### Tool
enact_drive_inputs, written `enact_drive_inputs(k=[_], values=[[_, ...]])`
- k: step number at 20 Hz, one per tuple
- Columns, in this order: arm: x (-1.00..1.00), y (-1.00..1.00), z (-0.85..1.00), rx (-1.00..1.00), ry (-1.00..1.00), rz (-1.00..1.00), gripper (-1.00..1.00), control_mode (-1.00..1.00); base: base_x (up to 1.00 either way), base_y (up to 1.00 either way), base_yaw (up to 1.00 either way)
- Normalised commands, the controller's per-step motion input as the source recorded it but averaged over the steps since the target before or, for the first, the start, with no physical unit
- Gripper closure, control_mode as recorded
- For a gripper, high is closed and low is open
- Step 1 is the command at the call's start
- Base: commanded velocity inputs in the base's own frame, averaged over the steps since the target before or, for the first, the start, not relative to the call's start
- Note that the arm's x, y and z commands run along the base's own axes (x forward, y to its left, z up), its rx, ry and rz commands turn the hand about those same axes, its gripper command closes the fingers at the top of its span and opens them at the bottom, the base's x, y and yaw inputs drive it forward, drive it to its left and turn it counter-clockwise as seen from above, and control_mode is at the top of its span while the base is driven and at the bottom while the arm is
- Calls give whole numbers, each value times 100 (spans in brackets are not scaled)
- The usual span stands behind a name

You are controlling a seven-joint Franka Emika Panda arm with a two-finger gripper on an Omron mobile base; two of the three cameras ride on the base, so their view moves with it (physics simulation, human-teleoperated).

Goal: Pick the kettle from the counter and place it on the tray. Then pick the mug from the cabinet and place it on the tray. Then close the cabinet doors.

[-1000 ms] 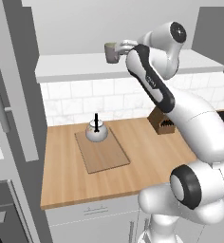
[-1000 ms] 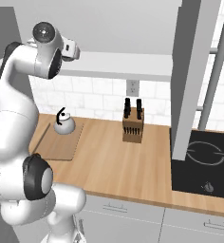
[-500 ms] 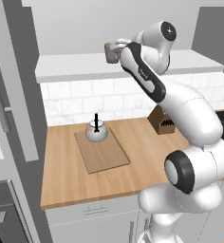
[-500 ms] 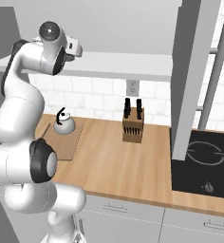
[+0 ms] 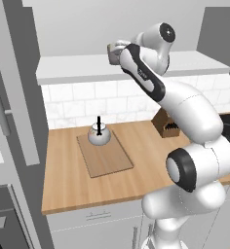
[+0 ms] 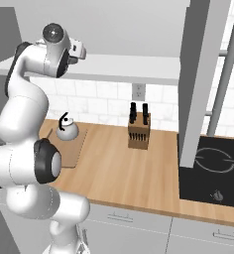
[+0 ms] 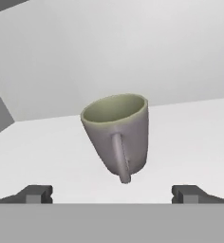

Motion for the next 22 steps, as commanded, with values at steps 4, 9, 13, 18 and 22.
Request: enact_drive_inputs(k=[4,9,13,18,22], values=[[27,6,-5,-1,0,0,-100,-100,0,0,0],[6,0,0,-1,0,0,-100,-100,0,0,0],[28,0,-8,-4,0,0,-100,-100,0,0,0],[18,0,-2,-2,0,0,-100,-100,0,0,0],[1,0,0,0,0,0,-100,-100,0,0,0]])
